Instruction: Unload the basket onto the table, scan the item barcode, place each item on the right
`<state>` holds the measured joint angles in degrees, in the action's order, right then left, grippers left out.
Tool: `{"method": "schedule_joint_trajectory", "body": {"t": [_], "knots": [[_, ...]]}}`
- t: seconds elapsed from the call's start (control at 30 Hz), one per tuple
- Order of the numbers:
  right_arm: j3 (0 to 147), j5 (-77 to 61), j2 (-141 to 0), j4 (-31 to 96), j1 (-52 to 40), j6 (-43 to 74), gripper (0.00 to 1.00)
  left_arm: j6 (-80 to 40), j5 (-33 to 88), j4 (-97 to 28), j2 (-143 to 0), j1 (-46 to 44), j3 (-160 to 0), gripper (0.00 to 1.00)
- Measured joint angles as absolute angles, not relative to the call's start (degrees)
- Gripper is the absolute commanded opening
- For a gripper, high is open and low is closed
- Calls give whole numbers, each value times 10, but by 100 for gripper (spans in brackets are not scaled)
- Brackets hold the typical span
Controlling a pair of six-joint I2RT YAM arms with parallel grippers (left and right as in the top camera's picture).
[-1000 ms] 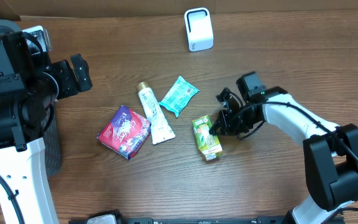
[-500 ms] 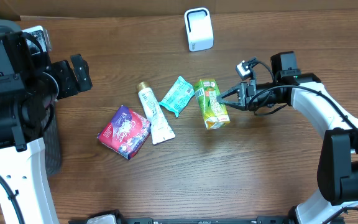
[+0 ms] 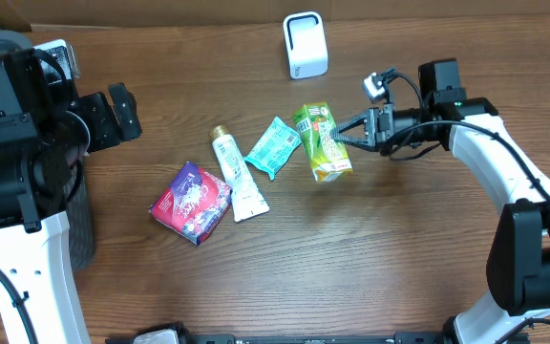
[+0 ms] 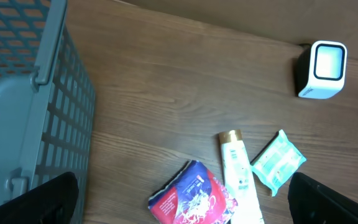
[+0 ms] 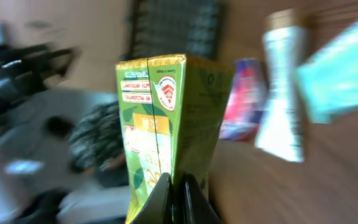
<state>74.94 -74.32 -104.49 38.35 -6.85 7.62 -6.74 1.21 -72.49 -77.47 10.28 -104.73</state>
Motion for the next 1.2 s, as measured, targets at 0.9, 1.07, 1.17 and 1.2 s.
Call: {"method": "schedule_joint_trajectory", "body": {"t": [0.9, 1.07, 1.17, 1.2], "knots": [[751, 155, -1045, 109, -241, -3, 4, -67, 12, -725, -775, 103, -1047, 100], [751, 185, -1045, 57, -241, -51, 3, -67, 12, -725, -775, 103, -1047, 99], [751, 195, -1045, 61, -241, -64, 3, -67, 12, -725, -775, 103, -1047, 100], [753, 197, -1045, 62, -242, -67, 3, -67, 12, -725, -775, 103, -1047, 100]]}}
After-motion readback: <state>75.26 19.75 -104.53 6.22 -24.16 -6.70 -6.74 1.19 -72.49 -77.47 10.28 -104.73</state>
